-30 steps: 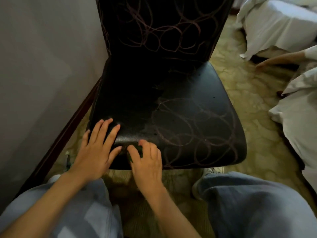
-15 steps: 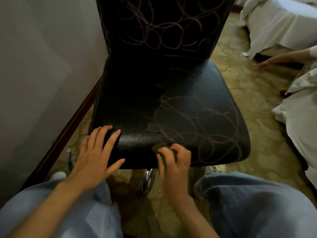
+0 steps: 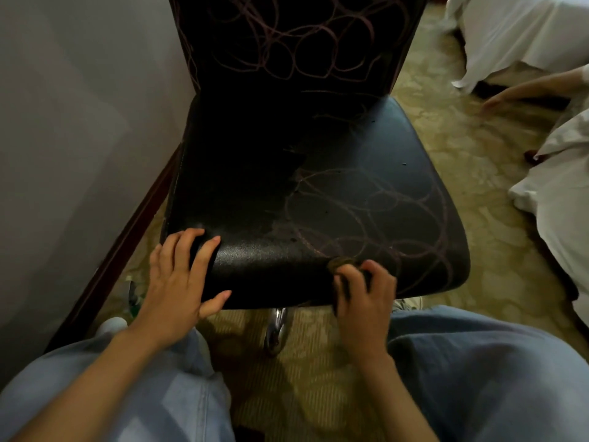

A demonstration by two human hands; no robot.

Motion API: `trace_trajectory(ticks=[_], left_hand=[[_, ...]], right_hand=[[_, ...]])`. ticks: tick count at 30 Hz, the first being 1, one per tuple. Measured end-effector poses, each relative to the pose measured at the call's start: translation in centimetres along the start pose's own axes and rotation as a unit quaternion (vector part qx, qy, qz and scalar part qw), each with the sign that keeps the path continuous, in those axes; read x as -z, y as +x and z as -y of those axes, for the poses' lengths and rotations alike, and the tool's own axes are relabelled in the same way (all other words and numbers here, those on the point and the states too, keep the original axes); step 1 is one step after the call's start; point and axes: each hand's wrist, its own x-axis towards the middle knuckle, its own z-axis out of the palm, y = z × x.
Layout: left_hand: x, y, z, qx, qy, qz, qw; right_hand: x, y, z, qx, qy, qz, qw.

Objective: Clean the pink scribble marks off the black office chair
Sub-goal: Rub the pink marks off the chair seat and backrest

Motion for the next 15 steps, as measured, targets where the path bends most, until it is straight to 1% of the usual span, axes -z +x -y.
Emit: trace_trajectory(ticks=[2,3,5,7,8,10,11,12,13,15], left_hand=[[0.0,0.0,0.0,0.003,-0.004,0.002,1.000],[0.0,0.0,0.0,0.004,-0.005,0.002,1.000],[-0.1,0.0,0.0,0.004,-0.005,0.002,1.000],[-0.1,0.1,0.2,0.003,-0.008,0.002,1.000],[-0.2,0.1,0.3,0.002,-0.008,0.002,1.000],[-0.4,0.1,0.5,-0.001,-0.012,-0.002,1.000],[-0.4,0.1,0.6,-0.004,-0.014,-0.004,1.000],[-0.5,0.1,0.7,-0.006,-0.013,-0.006,1.000],[-0.5,0.2,0.8,-0.008,-0.011,-0.008,1.000],[-0.6,0.3,1.0,-0.011,-0.007,-0.009,1.000]], right_hand=[[0.7,0.4,-0.6,-0.050,0.008,-0.021,0.999],[0.8,0.3,-0.3,-0.056,0.012,-0.029,0.998],[0.8,0.1,1.4,-0.036,0.034,-0.035,0.998],[0.2,-0.4,3.8,0.036,0.052,-0.025,0.998],[-0.8,-1.0,5.0,0.076,0.043,-0.006,0.996],[-2.6,-2.2,7.8,0.119,0.080,0.055,0.988],[-3.4,-2.6,8.8,0.130,0.077,0.080,0.985],[-4.0,-3.0,9.3,0.153,0.066,0.113,0.979],[-4.7,-3.4,9.6,0.187,0.056,0.129,0.972],[-5.9,-3.5,8.5,0.270,0.025,0.093,0.958]])
